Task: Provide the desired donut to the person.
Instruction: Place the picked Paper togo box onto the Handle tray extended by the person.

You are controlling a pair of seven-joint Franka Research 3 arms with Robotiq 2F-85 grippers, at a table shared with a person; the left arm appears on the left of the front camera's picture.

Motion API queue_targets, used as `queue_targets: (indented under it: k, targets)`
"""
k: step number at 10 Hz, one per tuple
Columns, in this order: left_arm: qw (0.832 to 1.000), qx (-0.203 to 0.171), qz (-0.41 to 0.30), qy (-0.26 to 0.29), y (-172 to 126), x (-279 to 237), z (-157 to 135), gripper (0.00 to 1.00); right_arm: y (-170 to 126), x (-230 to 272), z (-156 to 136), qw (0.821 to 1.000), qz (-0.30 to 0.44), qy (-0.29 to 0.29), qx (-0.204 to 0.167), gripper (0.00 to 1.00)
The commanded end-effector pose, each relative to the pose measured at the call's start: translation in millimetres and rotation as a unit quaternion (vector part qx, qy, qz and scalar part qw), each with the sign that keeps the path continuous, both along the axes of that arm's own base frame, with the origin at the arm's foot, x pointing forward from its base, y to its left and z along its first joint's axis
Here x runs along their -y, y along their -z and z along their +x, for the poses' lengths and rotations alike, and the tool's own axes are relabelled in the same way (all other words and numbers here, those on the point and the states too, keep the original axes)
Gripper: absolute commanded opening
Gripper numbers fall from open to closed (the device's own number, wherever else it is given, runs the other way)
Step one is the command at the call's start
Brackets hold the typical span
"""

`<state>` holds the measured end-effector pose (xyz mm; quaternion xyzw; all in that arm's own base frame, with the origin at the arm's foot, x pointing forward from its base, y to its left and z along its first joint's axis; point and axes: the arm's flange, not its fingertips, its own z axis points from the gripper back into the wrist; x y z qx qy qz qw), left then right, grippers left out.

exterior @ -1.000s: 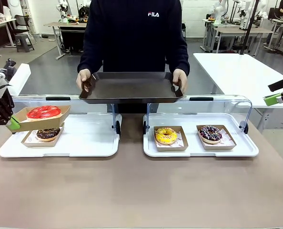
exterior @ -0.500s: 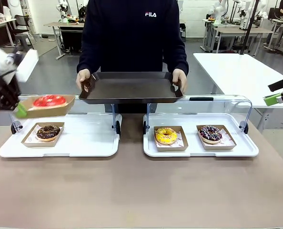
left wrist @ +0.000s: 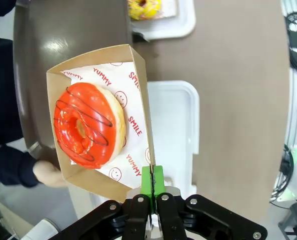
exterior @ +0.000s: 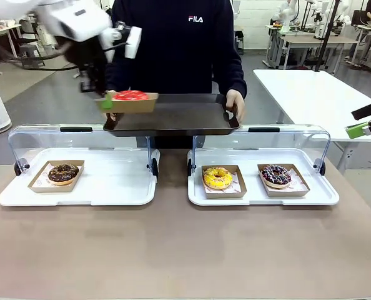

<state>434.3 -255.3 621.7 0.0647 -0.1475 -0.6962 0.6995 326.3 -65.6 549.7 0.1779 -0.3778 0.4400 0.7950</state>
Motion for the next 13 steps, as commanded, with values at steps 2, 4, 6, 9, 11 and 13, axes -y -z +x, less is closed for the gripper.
queue_targets:
  k: [2, 4, 6, 9, 11, 13]
  targets:
    - [0.999, 0.031, 0.022, -0.007, 12, 26, 38, 0.01, 0, 0, 3, 1.0, 0.013, -0.008, 0.005, 1.0]
    - [0.999, 0.024, 0.022, 0.005, 33, 31, 64, 0.01, 0, 0, 3, 1.0, 0.013, -0.008, 0.005, 1.0]
    - [0.999, 0.019, 0.028, 0.005, 45, 29, 78, 0.01, 0, 0, 3, 1.0, 0.013, -0.008, 0.005, 1.0]
    - [0.998, 0.046, 0.04, -0.001, 61, 30, 96, 0.01, 0, 0, 3, 1.0, 0.013, -0.008, 0.005, 1.0]
    - [0.998, 0.035, 0.041, -0.012, 68, 26, 105, 0.01, 0, 0, 3, 1.0, 0.013, -0.008, 0.005, 1.0]
    - [0.998, 0.022, 0.049, -0.02, 69, 24, 103, 0.16, 0, 0, 3, 1.0, 0.013, -0.008, 0.005, 1.0]
